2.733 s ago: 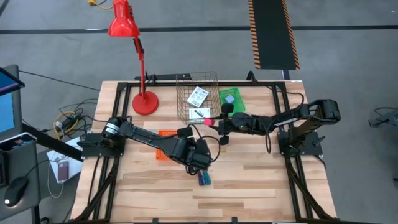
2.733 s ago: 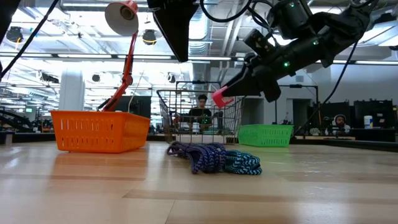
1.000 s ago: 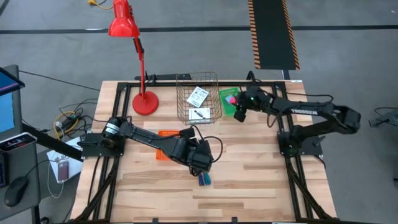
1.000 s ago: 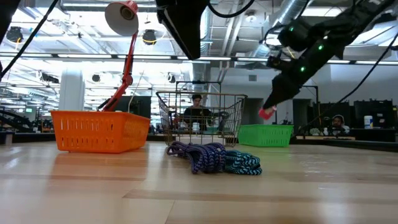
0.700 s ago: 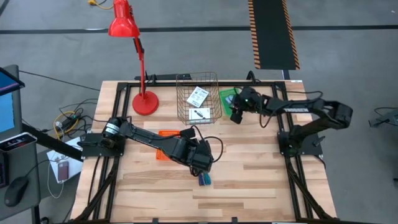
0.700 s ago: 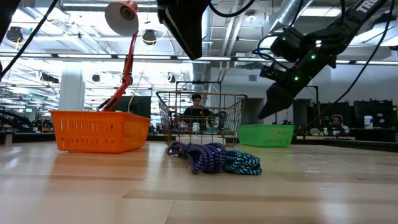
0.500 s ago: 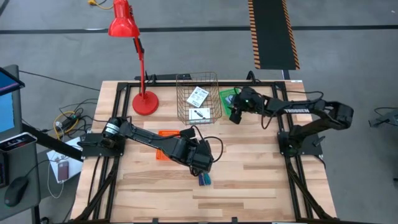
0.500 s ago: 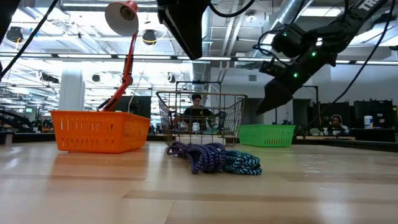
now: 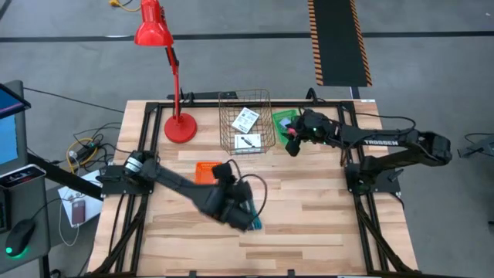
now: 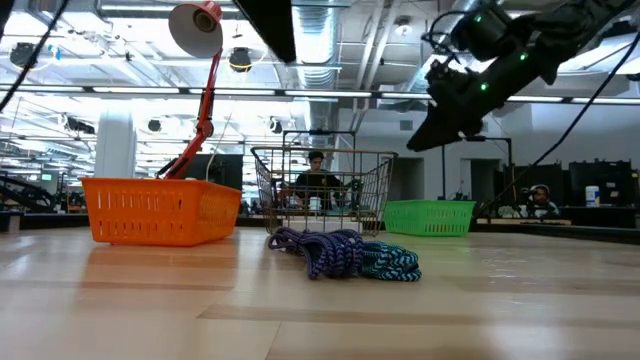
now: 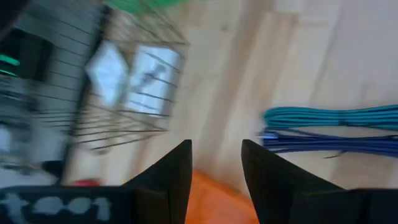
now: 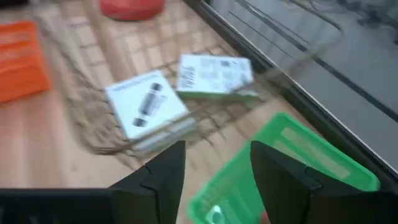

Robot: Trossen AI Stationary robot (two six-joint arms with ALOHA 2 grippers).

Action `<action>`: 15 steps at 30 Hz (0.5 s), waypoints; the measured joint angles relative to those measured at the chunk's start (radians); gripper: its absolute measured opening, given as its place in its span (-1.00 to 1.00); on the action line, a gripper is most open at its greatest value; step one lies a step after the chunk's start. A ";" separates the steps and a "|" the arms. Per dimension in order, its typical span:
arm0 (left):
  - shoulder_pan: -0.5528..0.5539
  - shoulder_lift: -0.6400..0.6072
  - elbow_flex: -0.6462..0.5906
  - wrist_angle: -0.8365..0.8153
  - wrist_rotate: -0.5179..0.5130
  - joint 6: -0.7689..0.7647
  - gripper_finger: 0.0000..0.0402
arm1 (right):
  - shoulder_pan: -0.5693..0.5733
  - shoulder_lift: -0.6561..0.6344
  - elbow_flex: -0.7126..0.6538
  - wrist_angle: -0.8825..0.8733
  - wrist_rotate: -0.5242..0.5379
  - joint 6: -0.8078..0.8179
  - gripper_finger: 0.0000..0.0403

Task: Pick and place items into bin
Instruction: Put the dark blue charger cable into the orange bin

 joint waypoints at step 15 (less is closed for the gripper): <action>-0.169 -0.157 0.000 -0.014 -0.060 0.088 -0.35 | 0.162 0.037 0.000 0.219 0.011 -0.210 -0.31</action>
